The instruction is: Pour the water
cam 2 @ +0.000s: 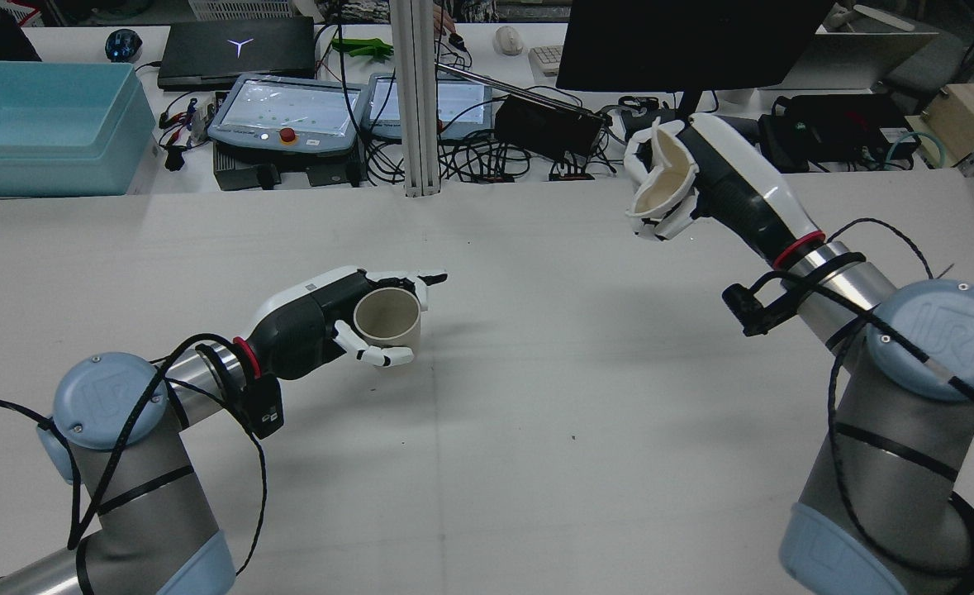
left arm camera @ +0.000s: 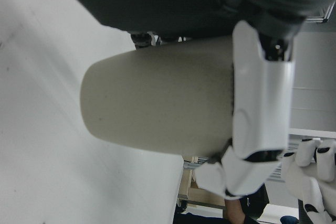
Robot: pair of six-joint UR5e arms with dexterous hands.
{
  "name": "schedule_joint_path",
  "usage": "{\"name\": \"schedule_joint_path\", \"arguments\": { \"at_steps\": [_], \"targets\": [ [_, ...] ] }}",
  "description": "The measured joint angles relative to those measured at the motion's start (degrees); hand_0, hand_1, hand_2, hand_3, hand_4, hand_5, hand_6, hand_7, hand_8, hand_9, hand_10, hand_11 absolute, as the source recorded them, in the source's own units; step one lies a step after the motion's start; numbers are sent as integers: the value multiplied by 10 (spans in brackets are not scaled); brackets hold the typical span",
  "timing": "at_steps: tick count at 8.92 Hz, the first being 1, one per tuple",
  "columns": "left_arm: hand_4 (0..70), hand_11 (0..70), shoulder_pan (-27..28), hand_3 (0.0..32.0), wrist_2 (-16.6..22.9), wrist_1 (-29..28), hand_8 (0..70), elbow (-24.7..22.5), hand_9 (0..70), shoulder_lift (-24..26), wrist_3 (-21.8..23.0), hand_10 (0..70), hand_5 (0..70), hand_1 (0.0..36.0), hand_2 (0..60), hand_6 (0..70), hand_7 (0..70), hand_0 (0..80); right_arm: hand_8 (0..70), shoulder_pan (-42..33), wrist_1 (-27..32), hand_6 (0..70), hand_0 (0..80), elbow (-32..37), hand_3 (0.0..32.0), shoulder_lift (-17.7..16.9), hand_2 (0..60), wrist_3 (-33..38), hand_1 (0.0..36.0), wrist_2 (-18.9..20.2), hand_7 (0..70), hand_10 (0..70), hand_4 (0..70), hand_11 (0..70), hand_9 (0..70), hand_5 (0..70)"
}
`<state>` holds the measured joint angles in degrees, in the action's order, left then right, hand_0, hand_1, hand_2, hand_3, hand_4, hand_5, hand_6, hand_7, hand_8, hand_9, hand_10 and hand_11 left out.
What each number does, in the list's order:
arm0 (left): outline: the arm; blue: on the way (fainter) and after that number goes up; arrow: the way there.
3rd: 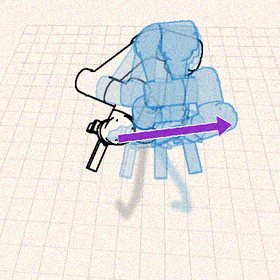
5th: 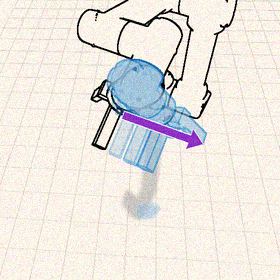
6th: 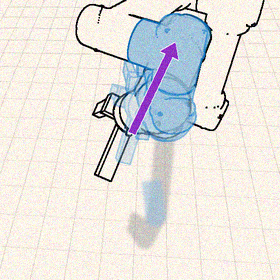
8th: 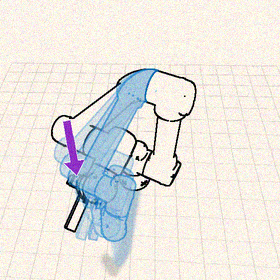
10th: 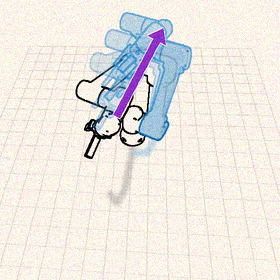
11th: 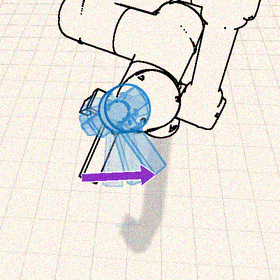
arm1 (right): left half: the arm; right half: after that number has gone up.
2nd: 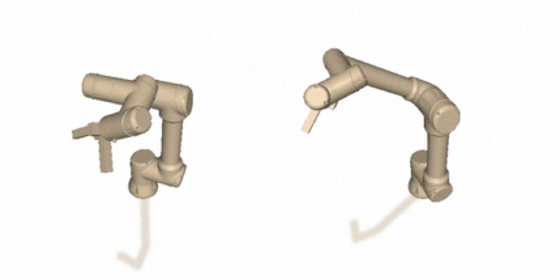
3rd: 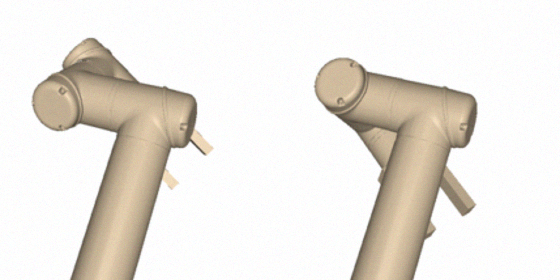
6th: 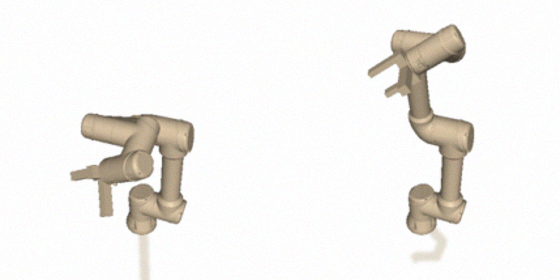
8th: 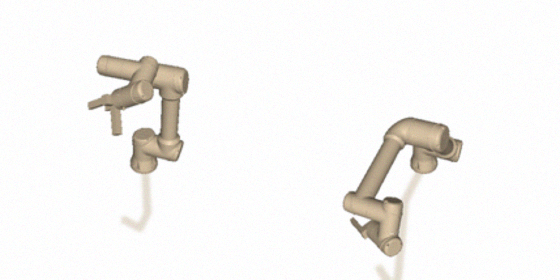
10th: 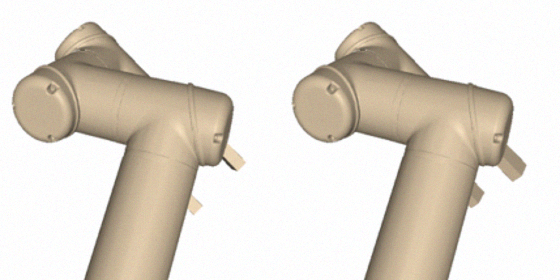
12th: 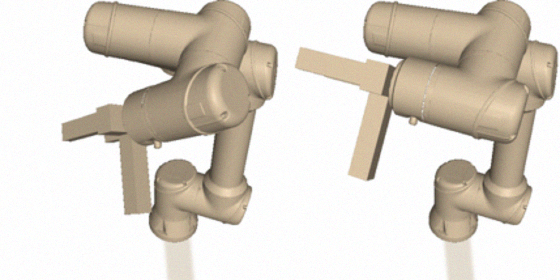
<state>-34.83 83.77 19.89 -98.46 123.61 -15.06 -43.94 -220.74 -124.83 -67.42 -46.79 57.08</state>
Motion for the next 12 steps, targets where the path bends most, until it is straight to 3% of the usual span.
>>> {"name": "schedule_joint_path", "arguments": {
  "at_steps": [1,3,5,6,8,10,11,12],
  "targets": [
    [618,80,-14,0,0,-46,7,-13,22,-64,2,40,700,360,600,85,153,616,520,-44,65,633,800,1,0,-59,600,87,360,5,700,595,411,700,678,700],
    [620,77,-52,0,1,-141,7,-21,21,-183,6,38,700,360,600,86,154,607,543,-121,146,611,800,33,0,-118,600,201,360,55,682,628,329,700,700,700],
    [626,75,-105,0,1,-231,7,-10,20,-282,12,37,700,360,600,87,155,601,571,-181,285,665,800,136,0,-170,600,293,360,124,700,637,407,700,700,700],
    [634,76,-131,0,1,-273,7,5,22,-319,14,38,700,360,600,87,157,603,594,-194,384,693,800,228,0,-190,600,338,360,138,700,663,425,700,700,700],
    [618,75,-171,0,1,-341,6,41,21,-375,17,38,700,360,600,80,149,586,622,-202,575,700,800,448,0,-202,600,393,360,140,700,700,479,700,700,700],
    [619,75,-183,0,0,-377,5,82,20,-393,16,39,700,353,600,79,149,582,628,-202,682,700,800,624,0,-180,600,406,360,130,700,700,484,700,700,700],
    [620,77,-185,0,-1,-389,6,101,21,-395,13,40,700,350,600,80,150,583,494,-201,714,555,797,686,0,-169,600,408,359,127,622,550,433,700,650,700],
    [618,76,-185,0,-1,-398,6,115,20,-394,12,40,700,352,600,80,150,582,241,-206,734,257,580,723,0,-162,119,409,201,126,310,142,341,220,229,389]
  ]
}}
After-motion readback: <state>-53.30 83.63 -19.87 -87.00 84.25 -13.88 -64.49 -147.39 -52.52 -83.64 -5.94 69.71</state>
